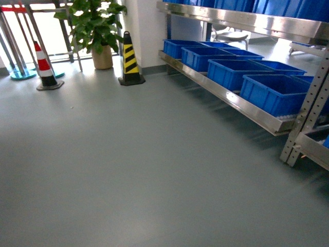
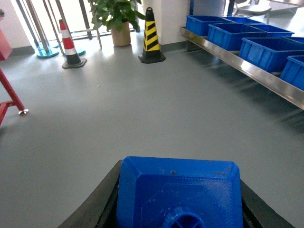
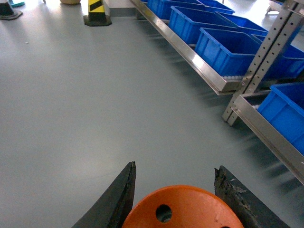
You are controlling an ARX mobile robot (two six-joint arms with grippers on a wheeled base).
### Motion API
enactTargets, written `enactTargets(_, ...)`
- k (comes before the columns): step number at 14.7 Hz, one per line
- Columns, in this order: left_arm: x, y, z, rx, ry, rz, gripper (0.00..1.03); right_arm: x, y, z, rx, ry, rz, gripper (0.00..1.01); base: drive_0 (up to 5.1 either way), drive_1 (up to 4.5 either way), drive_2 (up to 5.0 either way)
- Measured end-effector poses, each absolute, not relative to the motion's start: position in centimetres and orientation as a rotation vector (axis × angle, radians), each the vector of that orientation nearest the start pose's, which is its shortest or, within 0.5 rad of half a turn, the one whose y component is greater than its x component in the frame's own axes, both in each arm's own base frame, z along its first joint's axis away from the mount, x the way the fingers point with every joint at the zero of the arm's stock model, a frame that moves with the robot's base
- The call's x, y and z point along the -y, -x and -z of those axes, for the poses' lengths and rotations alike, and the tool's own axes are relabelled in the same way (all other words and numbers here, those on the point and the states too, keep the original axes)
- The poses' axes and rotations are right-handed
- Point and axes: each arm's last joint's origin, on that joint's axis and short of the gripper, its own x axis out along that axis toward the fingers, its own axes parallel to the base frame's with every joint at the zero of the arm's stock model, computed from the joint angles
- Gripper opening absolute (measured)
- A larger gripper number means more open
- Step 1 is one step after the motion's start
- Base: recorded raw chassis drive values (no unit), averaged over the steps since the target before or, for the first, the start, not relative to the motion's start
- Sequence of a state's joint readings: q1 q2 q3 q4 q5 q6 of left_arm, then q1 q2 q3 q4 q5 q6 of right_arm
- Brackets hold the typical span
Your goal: Sort blue parts and orange caps into right shelf containers
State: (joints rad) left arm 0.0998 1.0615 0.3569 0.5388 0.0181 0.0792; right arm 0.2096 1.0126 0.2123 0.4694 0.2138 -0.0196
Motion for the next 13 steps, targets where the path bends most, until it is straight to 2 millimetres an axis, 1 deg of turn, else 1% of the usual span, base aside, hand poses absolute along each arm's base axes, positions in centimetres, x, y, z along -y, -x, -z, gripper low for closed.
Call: enactTargets(13,-2.08,-21.11,-20.51,-0.169,-0.069,-0.076,0.44,-3.24,-18.19,-16.22,-0.324,0.089,0.001,0.43,-1.6,-1.63,-1.6)
